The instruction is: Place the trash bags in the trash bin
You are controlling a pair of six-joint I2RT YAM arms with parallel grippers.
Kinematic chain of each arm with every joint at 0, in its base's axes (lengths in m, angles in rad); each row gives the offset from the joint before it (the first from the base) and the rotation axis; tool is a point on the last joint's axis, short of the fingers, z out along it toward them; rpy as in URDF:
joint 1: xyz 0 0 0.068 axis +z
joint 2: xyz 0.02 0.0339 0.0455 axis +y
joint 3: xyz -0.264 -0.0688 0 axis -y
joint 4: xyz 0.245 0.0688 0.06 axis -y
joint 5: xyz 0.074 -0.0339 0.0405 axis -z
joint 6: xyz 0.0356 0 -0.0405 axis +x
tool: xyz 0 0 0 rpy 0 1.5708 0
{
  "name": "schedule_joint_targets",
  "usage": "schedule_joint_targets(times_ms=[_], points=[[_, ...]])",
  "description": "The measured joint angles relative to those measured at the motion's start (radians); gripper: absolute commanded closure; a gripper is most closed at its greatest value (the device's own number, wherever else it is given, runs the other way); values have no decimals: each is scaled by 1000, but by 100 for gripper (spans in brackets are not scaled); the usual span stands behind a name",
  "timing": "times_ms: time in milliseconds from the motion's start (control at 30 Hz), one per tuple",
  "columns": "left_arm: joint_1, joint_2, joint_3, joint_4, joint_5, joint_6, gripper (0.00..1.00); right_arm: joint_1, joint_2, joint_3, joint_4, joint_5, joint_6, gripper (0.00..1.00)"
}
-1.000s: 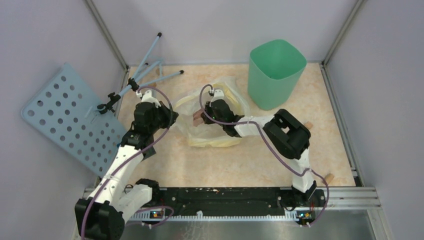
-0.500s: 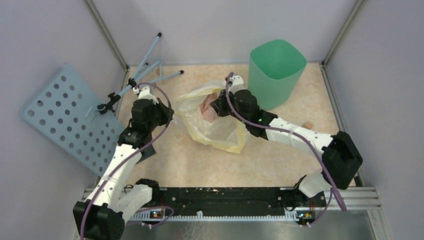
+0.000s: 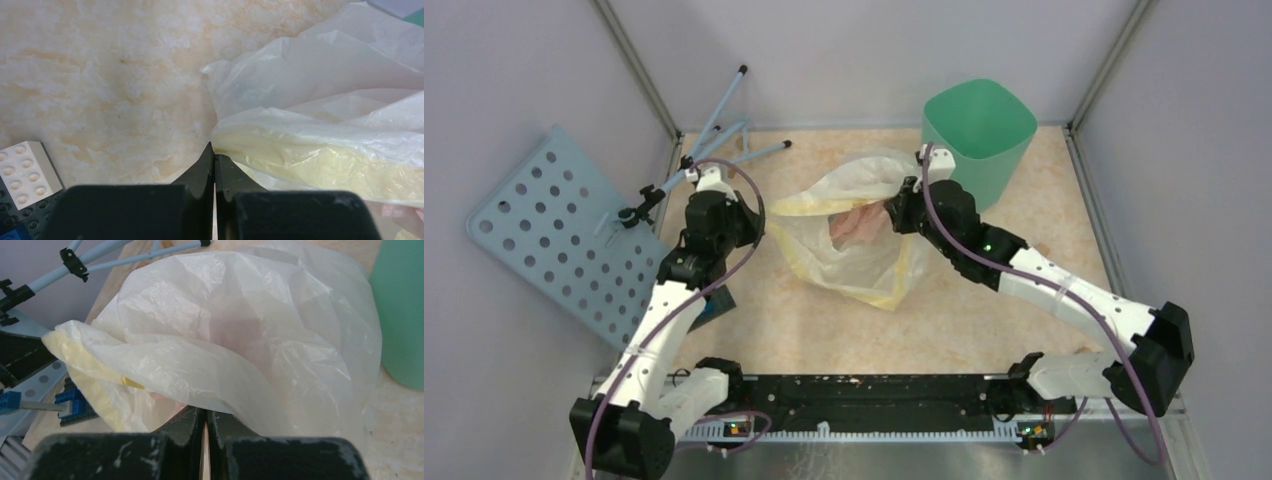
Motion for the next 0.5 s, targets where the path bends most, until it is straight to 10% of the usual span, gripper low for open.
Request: schedule_joint_targets(times_ms=[500], points=[[3,136,10,-4,-64,-41,100,0,-109,1,-49,-541,-29,100]])
